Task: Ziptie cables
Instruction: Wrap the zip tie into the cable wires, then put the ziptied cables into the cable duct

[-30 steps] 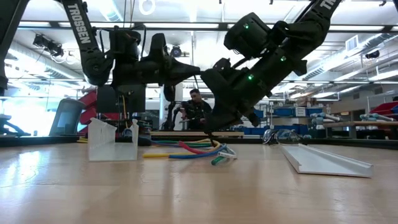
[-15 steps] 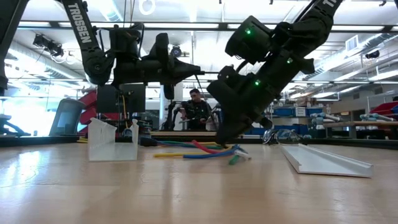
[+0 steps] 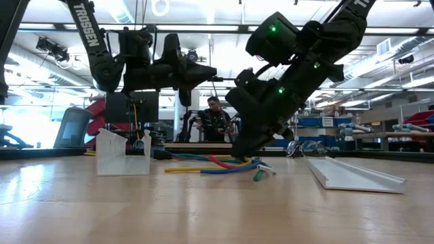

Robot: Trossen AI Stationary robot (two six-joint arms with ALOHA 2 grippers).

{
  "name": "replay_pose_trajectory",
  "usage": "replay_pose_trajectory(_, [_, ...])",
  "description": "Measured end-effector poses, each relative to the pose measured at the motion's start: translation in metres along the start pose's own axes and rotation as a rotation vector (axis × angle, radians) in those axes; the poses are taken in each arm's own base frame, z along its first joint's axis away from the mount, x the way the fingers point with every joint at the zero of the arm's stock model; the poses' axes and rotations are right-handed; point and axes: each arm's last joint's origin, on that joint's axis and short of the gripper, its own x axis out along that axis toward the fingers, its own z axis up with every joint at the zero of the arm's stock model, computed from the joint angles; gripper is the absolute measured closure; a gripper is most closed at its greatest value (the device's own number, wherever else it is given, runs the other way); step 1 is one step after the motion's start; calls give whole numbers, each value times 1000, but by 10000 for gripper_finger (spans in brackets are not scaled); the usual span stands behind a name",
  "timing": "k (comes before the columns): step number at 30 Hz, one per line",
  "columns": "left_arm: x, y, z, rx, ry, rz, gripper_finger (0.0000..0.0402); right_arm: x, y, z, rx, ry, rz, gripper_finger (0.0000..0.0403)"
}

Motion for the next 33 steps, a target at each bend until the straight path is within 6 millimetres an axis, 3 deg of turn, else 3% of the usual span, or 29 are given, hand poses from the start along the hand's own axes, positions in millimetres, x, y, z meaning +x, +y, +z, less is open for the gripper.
replay_pose_trajectory(12, [-2, 2, -9, 48, 122, -95, 300, -10, 0, 10, -10, -50, -16, 286])
replay_pose_trajectory(24, [-19, 17, 4, 129, 167, -184, 298, -52, 2, 35, 4, -109, 7, 284])
replay_pose_trajectory(33, [-29, 16, 3, 205, 307, -130, 298, -53, 9, 26, 34, -71, 25, 284])
